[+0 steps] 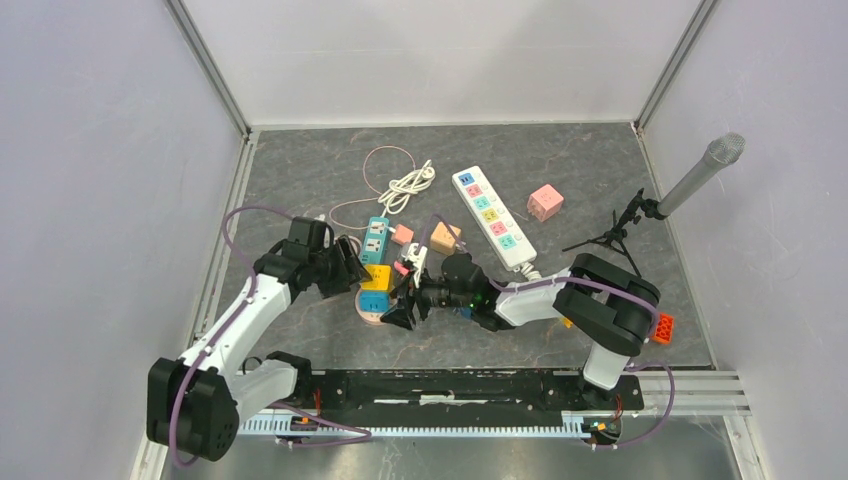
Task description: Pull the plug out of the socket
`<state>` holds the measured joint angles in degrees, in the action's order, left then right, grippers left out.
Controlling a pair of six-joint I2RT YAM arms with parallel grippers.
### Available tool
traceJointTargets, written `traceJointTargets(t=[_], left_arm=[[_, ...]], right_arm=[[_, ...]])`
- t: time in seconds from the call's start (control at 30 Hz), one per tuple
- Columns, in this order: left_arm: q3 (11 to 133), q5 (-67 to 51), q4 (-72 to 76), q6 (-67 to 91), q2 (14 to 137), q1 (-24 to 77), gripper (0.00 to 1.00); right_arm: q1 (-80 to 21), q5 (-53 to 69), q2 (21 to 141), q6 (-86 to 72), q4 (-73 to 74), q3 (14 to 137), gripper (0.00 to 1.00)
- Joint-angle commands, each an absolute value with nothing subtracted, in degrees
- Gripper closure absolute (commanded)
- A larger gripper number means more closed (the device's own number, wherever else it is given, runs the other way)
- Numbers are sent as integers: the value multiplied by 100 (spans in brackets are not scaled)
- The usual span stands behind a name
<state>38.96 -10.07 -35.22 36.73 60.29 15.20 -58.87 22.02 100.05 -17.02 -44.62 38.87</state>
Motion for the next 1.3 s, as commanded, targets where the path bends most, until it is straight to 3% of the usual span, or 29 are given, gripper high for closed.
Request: traceJointTargets(t=[0.0,0.33,0.57,0.93,1.27], left_arm=[[3751,-1067,-3362,3757,6117,1529,37],[3595,-1012,-3401,3823,6258,1529,41],[3632,-1020,-3401,3823,6201,1529,41],[3683,-985,-3397,3798,6153,1529,40],[3681,-967,-3401,3802,6131,1529,40]], right_arm=[[-5896,2945,9967,-1422,-5595,3774,28],[-5906,3935,10181,-1513,-6295,3673,30],[-5950,3328,10048,-781,-4866,4019,31],[-5952,2790,9493,-329,-4721,3772,30],[-5960,2573,9867,-268,-4458,4146,31]])
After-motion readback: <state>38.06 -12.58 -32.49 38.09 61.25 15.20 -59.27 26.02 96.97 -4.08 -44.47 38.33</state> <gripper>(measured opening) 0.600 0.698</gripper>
